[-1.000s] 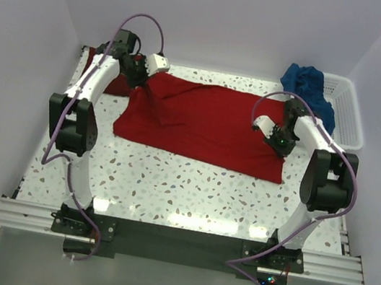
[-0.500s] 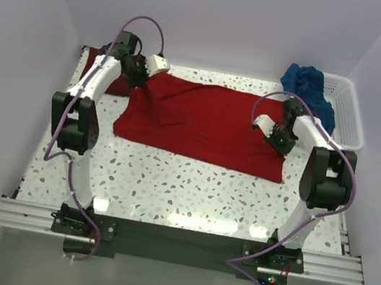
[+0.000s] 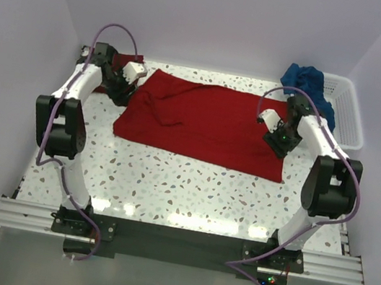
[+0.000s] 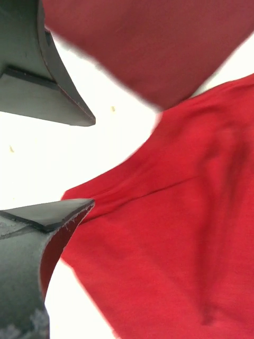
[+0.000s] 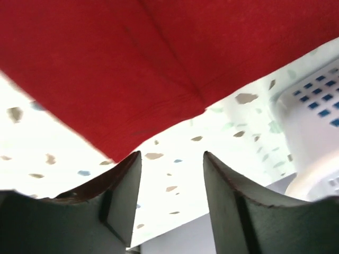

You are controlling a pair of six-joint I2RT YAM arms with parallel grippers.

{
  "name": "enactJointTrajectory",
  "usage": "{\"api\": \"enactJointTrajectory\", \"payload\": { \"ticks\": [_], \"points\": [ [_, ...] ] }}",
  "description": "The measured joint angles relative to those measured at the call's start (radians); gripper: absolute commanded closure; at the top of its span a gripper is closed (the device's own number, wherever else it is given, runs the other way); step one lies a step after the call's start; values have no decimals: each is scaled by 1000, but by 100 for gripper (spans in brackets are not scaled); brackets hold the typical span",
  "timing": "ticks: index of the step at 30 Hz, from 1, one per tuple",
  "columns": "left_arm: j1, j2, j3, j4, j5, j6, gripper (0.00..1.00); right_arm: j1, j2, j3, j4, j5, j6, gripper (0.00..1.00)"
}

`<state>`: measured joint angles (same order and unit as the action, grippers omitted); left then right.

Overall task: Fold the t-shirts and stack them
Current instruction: Fold the tshirt

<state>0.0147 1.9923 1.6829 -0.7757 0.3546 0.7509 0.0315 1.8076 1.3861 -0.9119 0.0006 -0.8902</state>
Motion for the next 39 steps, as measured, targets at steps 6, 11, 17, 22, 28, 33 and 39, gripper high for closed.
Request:
{"api": "enactJointTrajectory", "payload": {
  "ticks": [6,11,17,22,28,33,39],
  "points": [
    [65,-76,-196,-19,52,-14,30,0,-71,-26,-50,-58,79,58],
    [50,-57,-283,-15,90,-35,30,0,-36,-94,-41,-71,125,61],
    [51,-42,-356,22,80,-51,71,0,40,-153,8,-56,151,64],
    [53,-113,-467,72,56,-29,90,14,27,-219,64,2,143,66],
    [53,-286,-681,66,11,21,100,55,-85,-363,111,60,105,66],
    [53,-440,-837,-36,-38,87,92,54,-207,-463,-20,53,46,64],
    [56,-518,-859,-206,-53,144,65,51,-272,-408,-161,19,12,61]
  ]
}}
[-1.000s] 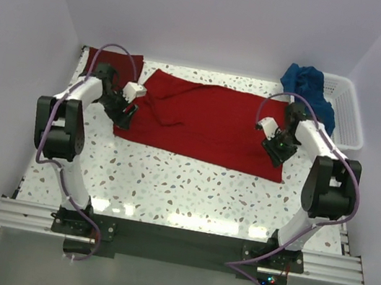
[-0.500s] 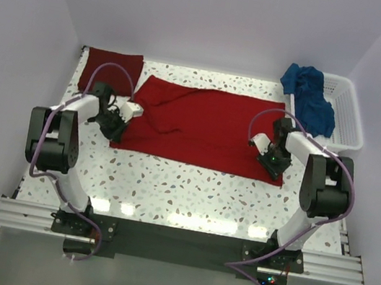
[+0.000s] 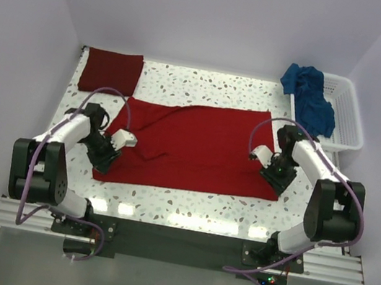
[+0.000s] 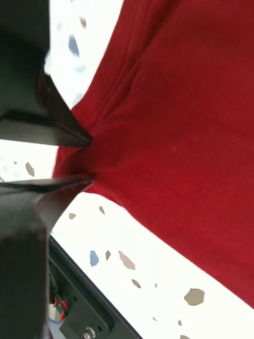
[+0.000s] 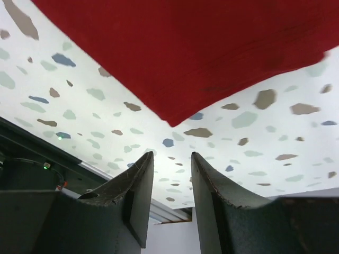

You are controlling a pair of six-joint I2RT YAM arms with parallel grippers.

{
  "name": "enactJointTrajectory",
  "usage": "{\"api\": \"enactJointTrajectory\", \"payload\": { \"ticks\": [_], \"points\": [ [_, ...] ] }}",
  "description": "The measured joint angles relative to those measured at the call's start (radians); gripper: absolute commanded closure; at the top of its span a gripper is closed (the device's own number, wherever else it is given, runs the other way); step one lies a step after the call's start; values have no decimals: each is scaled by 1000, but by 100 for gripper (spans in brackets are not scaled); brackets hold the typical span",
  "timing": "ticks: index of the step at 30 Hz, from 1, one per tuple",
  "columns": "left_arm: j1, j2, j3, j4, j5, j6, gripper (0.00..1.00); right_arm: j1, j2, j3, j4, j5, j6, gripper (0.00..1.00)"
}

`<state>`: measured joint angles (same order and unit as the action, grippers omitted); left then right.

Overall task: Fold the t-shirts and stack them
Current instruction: Fold the tshirt

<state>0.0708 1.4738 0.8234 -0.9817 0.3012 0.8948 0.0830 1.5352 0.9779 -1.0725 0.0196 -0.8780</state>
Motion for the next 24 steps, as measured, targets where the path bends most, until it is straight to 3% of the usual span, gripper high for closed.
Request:
{"api": "enactJointTrajectory", "payload": {
  "ticks": [7,13,20,24],
  "points": [
    [0,8,106,27,62,-26,63,0,133,152,27,-73,58,64],
    [1,68,69,98,69,-48,64,0,214,114,91,-81,82,65],
    [1,65,6,140,46,-50,66,15,189,33,124,-50,85,65],
    [1,57,18,128,79,-47,59,28,171,14,100,-64,85,64]
  ]
}}
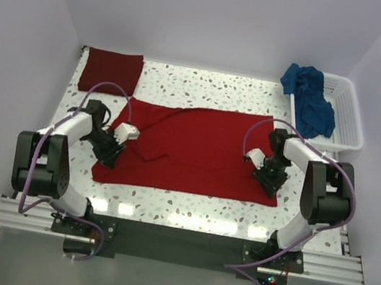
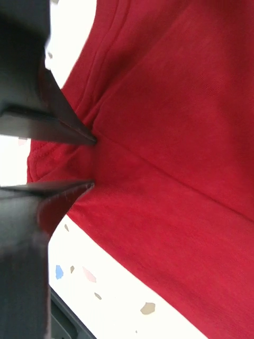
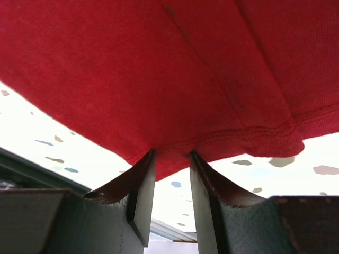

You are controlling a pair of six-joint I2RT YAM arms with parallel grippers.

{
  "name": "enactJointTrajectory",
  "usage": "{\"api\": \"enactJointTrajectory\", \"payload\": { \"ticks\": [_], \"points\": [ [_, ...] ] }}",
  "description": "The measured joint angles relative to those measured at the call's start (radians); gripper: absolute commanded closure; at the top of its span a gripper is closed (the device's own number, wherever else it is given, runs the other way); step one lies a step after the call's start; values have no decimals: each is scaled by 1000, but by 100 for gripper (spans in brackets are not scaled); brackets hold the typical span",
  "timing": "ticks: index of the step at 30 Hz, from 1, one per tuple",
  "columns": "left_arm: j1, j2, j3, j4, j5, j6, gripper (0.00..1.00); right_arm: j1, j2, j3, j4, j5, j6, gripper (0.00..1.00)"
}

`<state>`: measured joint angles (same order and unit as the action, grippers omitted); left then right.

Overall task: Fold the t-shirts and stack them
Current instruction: Fold the tshirt

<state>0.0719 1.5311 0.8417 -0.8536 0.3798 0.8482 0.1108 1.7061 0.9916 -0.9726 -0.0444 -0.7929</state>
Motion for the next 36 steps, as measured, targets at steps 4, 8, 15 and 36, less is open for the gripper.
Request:
{"api": "enactJointTrajectory", "payload": {
  "ticks": [4,8,15,36],
  "points": [
    [-6,-33,114,40,58,-53,50,0,0,53,-66,-63,16,63],
    [-73,-23,235,158,39,-143,43,0,2,185,-119,-119,47,63],
    [-172,205,423,263,12,-261,35,0,5,280,-113,-140,85,63],
    [-184,476,594,254,33,-359,75,0,88,238,-51,-131,97,63]
  ]
}}
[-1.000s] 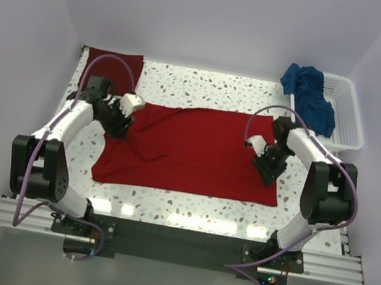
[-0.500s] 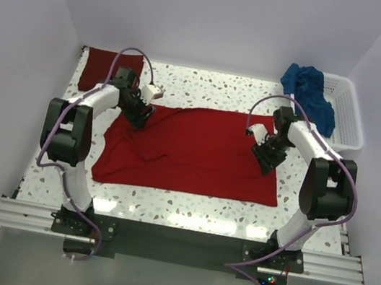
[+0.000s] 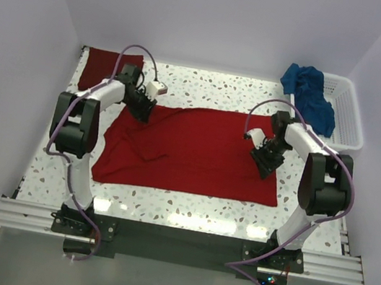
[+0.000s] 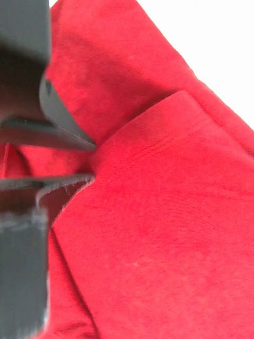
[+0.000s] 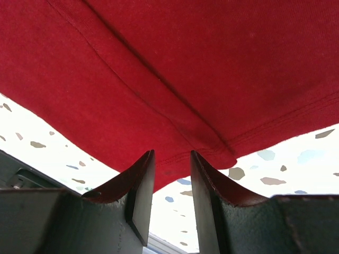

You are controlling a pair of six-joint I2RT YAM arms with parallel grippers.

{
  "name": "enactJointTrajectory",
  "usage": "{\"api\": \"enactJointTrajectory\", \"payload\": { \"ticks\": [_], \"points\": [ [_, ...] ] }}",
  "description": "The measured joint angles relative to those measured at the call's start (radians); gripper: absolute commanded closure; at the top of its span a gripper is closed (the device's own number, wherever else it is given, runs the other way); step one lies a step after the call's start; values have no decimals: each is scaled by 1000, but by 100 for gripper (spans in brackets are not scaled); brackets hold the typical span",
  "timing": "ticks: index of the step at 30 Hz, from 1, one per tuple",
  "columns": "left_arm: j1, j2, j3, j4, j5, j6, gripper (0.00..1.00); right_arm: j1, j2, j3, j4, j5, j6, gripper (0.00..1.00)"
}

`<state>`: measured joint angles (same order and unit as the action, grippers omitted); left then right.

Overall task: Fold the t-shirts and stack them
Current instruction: Fold the tshirt

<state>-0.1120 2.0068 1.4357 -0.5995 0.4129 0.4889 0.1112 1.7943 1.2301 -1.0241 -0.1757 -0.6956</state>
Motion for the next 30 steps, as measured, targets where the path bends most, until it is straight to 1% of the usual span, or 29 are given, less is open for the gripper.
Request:
{"api": "enactJointTrajectory", "payload": {
  "ticks": [1,2,4,5,7,11,13,16,17,18,19,20,22,23,24,25,27,28,30],
  "points": [
    [-1,10,11,-2,3,-1,78,0,0,-2,1,0,0,63],
    [-1,23,26,-5,6,0,85,0,0,-2,0,0,0,63],
    [-2,42,54,-11,6,-1,93,0,0,-3,3,0,0,64],
    [-2,51,73,-18,3,0,100,0,0,-4,4,0,-1,64],
    [-3,70,123,-25,-6,0,100,0,1,-9,6,1,-2,64],
    [-14,124,271,-9,-49,8,100,0,1,-22,10,2,-4,64],
    [-30,141,324,26,-79,24,100,0,2,-30,11,5,-4,64],
    [-71,142,333,140,-145,69,99,0,2,-37,11,6,-5,64],
    [-86,140,317,198,-165,87,97,0,2,-39,11,6,-4,64],
    [-101,136,296,256,-185,109,93,0,2,-42,11,6,-4,64],
    [-116,130,268,314,-202,130,78,0,2,-43,11,6,-4,64],
    [-129,122,235,370,-217,147,72,0,2,-44,11,6,-4,64],
    [-147,102,167,478,-253,174,65,0,2,-45,11,6,-4,64],
    [-152,93,140,527,-275,182,57,0,2,-45,11,6,-4,64],
    [-153,84,120,566,-295,190,53,0,2,-45,11,6,-3,64],
    [-152,73,103,600,-321,188,50,0,2,-45,11,6,-3,64],
    [-145,43,84,636,-362,182,50,0,2,-45,11,6,-3,64],
    [-139,21,77,637,-365,176,50,0,2,-45,11,5,-3,64],
    [-123,-43,57,601,-327,169,50,2,2,-45,11,5,-3,64]
  ]
}}
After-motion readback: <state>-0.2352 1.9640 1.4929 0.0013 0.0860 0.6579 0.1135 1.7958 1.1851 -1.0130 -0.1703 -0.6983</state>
